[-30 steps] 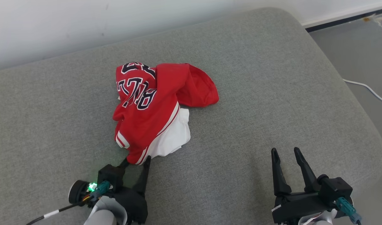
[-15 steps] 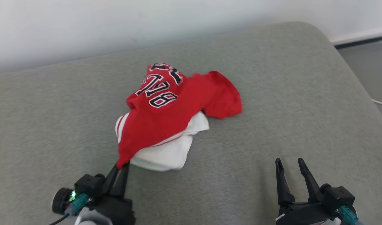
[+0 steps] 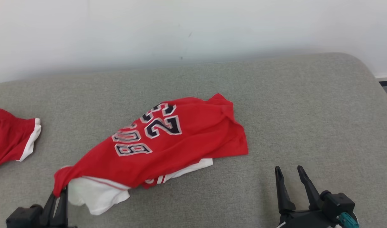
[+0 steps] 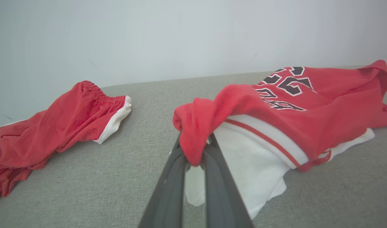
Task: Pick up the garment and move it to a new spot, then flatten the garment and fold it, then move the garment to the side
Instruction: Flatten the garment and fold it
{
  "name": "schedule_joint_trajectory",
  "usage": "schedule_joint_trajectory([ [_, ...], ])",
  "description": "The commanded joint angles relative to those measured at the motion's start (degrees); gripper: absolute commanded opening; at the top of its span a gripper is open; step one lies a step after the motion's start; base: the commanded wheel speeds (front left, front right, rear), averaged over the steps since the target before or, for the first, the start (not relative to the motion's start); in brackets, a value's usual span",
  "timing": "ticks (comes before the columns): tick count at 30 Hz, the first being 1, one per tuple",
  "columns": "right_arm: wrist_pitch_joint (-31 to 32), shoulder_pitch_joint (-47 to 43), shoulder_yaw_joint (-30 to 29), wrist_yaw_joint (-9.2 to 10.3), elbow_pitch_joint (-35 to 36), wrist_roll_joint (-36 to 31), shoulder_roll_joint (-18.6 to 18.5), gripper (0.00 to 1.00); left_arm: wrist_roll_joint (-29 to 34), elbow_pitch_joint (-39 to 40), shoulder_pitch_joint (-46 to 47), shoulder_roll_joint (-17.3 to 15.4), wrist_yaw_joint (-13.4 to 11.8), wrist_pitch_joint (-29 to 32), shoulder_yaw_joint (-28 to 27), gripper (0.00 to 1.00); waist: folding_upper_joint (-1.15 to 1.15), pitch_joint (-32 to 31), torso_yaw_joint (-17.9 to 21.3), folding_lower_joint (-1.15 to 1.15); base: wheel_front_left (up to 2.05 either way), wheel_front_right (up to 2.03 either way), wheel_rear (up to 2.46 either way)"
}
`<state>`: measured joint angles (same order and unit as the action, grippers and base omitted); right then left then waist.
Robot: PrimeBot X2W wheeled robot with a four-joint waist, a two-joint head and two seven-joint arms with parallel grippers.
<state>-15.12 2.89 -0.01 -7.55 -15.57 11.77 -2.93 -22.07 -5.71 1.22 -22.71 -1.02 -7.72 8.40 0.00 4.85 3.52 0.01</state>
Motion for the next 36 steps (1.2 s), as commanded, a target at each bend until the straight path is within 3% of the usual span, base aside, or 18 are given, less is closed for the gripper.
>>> schedule_joint_trajectory([
  [1,-0.05,-0.90,-0.29,0.12,-0.20,0.49,0.10,1.00,-1.26,1.26,-1.92,-0.03,-0.65,0.67,-0.65,0.00,0.00,-0.34,0.44,-0.01,0.00,0.00,0.00],
  [3,-0.05,-0.97,-0.44,0.12,-0.36,0.54,0.12,1.00,-1.87,1.86,-3.41,-0.10,-1.45,1.17,-1.33,0.00,0.00,-0.42,1.03,-0.01,0.00,0.00,0.00],
  [4,-0.05,-0.99,-0.49,0.12,-0.35,0.53,0.12,1.00,-1.99,1.95,-3.89,0.10,-1.63,1.09,-1.45,0.25,0.00,-0.43,1.28,-0.01,0.00,0.00,0.00],
  [6,-0.05,-1.10,-0.66,0.12,-0.28,0.54,0.12,1.00,-1.85,1.85,-4.44,0.70,-2.22,0.82,-1.18,1.00,0.00,-0.44,1.57,-0.01,0.00,0.00,0.00],
  [22,-0.05,-1.42,-1.48,0.12,-0.60,0.39,0.12,1.00,-0.04,2.13,-2.20,3.66,-5.03,-5.90,-1.68,1.00,0.00,-1.88,-1.29,-0.01,0.00,0.00,0.00],
  [36,-0.05,-0.76,-1.67,0.12,-0.84,-0.28,0.12,1.00,0.53,1.64,-1.52,5.33,-5.31,-7.31,-2.00,1.00,0.00,-1.37,-1.15,-0.01,0.00,0.00,0.00],
])
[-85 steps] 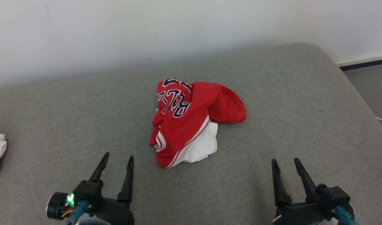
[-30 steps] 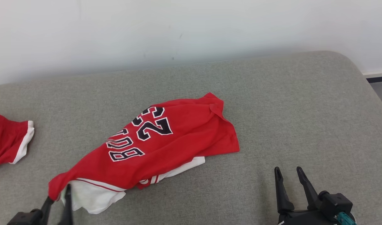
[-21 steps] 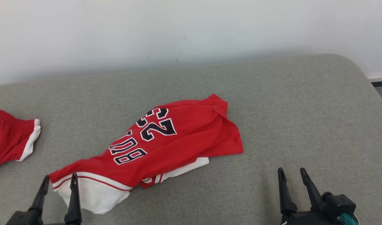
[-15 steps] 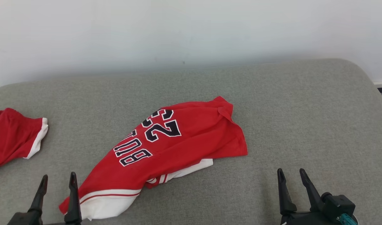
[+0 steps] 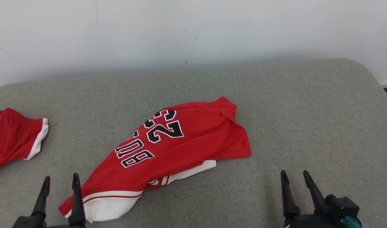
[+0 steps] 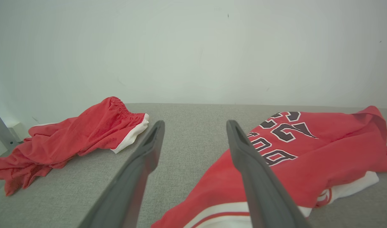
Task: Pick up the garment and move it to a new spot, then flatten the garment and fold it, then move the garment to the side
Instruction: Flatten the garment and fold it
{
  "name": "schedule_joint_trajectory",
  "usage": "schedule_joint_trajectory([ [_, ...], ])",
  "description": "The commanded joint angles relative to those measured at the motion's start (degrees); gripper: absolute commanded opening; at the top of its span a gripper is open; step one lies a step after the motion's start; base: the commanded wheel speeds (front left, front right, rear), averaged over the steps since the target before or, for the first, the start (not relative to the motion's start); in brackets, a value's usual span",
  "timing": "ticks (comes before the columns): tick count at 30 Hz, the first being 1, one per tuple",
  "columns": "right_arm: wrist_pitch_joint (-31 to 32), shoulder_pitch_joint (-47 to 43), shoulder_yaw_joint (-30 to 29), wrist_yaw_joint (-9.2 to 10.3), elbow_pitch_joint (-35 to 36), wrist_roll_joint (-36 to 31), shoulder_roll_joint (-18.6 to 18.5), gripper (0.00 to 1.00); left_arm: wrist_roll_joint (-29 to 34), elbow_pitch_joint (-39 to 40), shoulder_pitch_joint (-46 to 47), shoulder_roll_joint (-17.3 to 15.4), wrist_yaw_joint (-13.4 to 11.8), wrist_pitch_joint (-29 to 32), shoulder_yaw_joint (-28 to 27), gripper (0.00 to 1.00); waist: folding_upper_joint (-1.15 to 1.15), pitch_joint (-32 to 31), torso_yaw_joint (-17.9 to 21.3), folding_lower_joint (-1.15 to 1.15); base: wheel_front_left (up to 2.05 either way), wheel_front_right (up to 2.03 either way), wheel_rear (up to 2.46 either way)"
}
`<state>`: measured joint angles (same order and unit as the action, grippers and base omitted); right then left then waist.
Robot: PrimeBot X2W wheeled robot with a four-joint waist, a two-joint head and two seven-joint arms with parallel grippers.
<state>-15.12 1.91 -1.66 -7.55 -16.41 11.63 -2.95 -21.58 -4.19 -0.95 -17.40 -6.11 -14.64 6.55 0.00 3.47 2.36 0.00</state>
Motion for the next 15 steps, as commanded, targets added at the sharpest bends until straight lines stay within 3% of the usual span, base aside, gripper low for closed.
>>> schedule_joint_trajectory([
  [1,-0.05,0.25,-0.02,0.12,-0.03,-0.16,0.14,1.00,0.32,0.13,0.66,0.22,-0.25,-0.46,-0.33,1.00,0.00,0.02,0.02,0.00,0.00,0.00,0.00],
  [10,-0.05,1.12,0.74,0.12,0.07,-1.20,0.14,1.00,5.22,2.63,-0.89,3.31,0.17,-0.58,-3.38,1.00,0.00,-0.23,-0.77,0.00,0.00,0.00,0.00],
  [15,-0.05,3.34,2.05,0.12,-1.22,-3.19,0.14,1.00,7.40,1.76,-2.79,5.99,2.56,-0.59,-5.48,1.00,0.00,-0.80,-1.98,0.00,0.00,0.00,0.00],
])
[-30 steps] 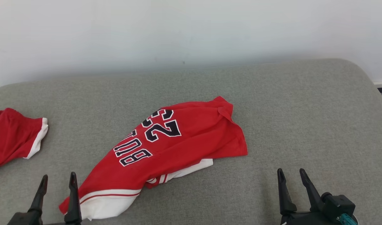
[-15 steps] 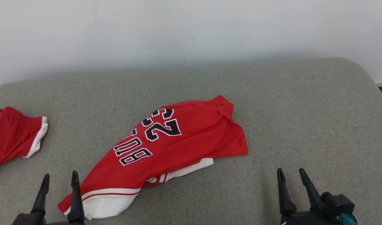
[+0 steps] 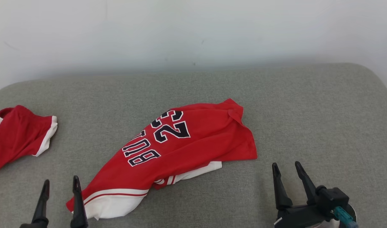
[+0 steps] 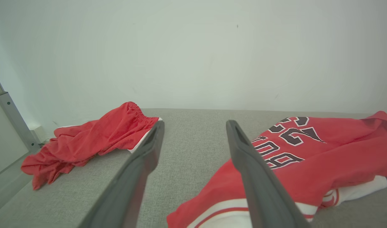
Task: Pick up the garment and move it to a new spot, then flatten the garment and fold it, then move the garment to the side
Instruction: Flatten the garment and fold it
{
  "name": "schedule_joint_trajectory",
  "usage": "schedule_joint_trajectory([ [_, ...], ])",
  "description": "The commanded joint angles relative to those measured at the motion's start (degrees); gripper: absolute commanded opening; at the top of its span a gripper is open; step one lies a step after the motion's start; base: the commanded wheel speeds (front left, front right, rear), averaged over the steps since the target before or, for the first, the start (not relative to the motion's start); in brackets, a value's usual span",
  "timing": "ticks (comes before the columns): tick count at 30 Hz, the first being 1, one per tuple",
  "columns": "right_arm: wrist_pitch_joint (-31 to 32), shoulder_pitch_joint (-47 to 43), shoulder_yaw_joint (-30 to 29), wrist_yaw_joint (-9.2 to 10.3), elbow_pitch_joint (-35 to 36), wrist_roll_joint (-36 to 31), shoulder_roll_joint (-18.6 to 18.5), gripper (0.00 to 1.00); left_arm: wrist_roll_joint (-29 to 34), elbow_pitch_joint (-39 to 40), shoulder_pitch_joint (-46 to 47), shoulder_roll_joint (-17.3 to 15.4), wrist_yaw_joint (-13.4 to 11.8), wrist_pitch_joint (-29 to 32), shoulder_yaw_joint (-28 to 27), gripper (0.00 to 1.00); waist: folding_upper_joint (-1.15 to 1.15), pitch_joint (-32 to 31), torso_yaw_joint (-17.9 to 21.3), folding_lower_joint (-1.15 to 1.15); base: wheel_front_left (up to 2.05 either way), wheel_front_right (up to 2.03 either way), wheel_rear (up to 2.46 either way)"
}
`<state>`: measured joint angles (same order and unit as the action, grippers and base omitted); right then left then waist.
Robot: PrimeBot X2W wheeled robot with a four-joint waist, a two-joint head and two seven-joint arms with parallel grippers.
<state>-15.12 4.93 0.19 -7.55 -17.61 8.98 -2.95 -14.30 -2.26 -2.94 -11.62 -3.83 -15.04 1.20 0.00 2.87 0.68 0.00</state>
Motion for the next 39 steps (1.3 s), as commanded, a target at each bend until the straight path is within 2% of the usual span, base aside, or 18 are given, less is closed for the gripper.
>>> schedule_joint_trajectory([
  [1,-0.05,0.94,0.56,0.13,-0.57,-1.06,0.13,1.00,0.43,-0.36,-0.96,0.63,0.57,-0.20,-0.53,1.00,0.00,-0.28,-0.52,0.00,0.00,0.00,0.00],
  [9,-0.05,9.06,4.29,0.13,-7.31,-2.57,-3.32,1.00,3.16,-1.42,-0.33,3.97,3.62,-0.20,-2.25,1.00,0.00,0.03,-3.62,0.00,0.00,0.00,0.00],
  [18,-0.05,20.13,5.74,0.13,-21.35,-1.22,-7.80,1.00,4.90,-2.34,2.27,6.44,6.71,-0.21,-3.47,1.00,0.00,3.67,-7.63,0.00,0.00,0.00,0.00],
  [25,-0.05,24.35,5.09,0.13,-30.47,-0.04,-8.87,1.00,5.88,-2.54,3.62,7.48,7.86,-0.21,-3.71,1.00,0.00,5.68,-9.70,0.00,0.00,0.00,0.00],
  [30,-0.05,24.20,4.31,0.13,-34.16,0.46,-7.72,1.00,6.50,-2.15,4.08,8.01,8.26,-0.20,-4.41,1.00,0.00,6.28,-9.84,0.00,0.00,0.00,0.00],
  [31,-0.05,24.18,4.32,0.13,-34.78,0.49,-7.53,0.50,6.57,-2.30,4.22,8.07,8.32,-0.20,-4.56,1.00,0.00,6.35,-9.75,0.00,0.00,0.00,0.00],
  [32,-0.06,24.34,4.38,0.13,-34.58,0.75,-7.22,0.37,6.67,-2.45,4.36,8.14,8.43,-0.21,-4.69,1.00,0.00,6.35,-9.58,0.00,0.00,0.00,0.00],
  [33,-0.05,24.24,4.22,0.13,-34.52,0.98,-7.05,0.00,6.73,-2.46,4.44,8.21,8.47,-0.21,-4.72,1.00,0.00,6.29,-9.39,0.00,0.00,0.00,0.00],
  [36,-0.05,23.31,4.10,0.13,-34.63,1.29,-6.71,0.00,6.84,-2.57,4.37,8.37,8.66,-0.21,-4.97,1.00,0.00,5.93,-8.73,0.00,0.00,0.00,0.00],
  [39,-0.05,22.43,3.23,0.13,-31.59,1.42,-6.88,0.00,6.94,-2.76,4.14,8.43,8.73,-0.20,-5.39,1.00,0.00,5.29,-7.91,0.00,0.00,0.00,0.00],
])
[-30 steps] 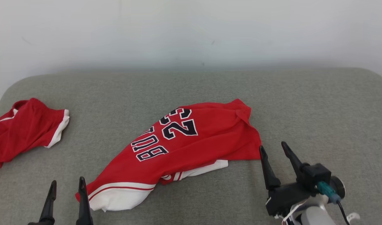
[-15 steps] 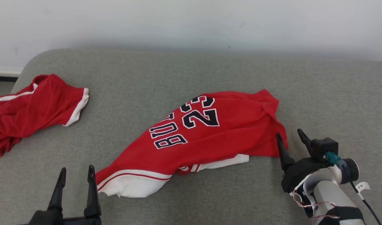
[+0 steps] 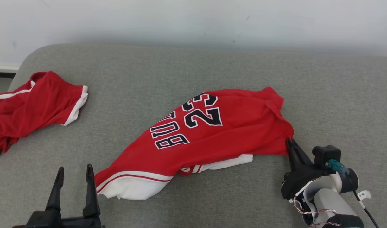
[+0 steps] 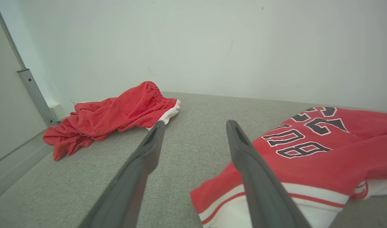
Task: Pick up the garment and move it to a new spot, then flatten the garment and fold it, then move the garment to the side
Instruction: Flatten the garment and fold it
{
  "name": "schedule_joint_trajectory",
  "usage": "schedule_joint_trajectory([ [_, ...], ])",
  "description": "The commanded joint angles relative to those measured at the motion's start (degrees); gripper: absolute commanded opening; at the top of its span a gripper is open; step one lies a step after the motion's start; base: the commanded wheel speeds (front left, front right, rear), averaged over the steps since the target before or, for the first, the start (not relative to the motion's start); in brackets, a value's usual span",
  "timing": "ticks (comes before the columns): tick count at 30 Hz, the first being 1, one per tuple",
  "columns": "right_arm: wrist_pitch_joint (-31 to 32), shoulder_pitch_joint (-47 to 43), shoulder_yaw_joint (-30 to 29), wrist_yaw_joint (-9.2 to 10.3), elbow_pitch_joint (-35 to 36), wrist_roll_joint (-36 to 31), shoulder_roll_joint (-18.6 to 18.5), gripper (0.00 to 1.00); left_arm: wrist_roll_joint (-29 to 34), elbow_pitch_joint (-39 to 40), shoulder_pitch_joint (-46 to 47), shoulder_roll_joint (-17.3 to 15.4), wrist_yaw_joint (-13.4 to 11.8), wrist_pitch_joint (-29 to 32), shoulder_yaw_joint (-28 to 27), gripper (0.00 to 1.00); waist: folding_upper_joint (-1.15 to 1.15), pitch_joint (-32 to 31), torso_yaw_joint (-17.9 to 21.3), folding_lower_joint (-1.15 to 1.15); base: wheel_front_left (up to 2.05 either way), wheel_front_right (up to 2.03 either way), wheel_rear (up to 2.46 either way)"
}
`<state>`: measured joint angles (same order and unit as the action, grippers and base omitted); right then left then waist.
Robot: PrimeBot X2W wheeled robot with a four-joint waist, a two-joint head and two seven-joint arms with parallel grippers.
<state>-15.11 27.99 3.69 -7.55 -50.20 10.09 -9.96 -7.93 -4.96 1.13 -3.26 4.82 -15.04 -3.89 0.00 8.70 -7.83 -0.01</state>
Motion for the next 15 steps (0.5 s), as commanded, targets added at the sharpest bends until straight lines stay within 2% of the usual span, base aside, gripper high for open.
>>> schedule_joint_trajectory([
  [1,-0.06,-1.45,-0.53,0.13,2.60,0.15,0.35,0.00,0.46,-0.04,-0.19,0.10,0.02,-0.21,-0.47,1.00,0.00,-0.87,0.99,0.01,0.00,0.00,0.00],
  [8,-0.06,-10.04,-0.77,0.13,16.35,1.18,0.61,0.00,-0.33,-0.34,-2.76,0.31,-0.13,-0.21,-1.73,1.00,0.00,-3.23,4.32,0.01,0.00,0.00,0.00],
  [15,-0.06,-21.25,-2.24,0.13,30.56,3.23,-1.49,0.00,-0.62,-0.76,-3.96,0.36,0.02,-0.21,-2.23,1.00,0.00,-4.47,7.40,0.01,0.00,0.00,0.00],
])
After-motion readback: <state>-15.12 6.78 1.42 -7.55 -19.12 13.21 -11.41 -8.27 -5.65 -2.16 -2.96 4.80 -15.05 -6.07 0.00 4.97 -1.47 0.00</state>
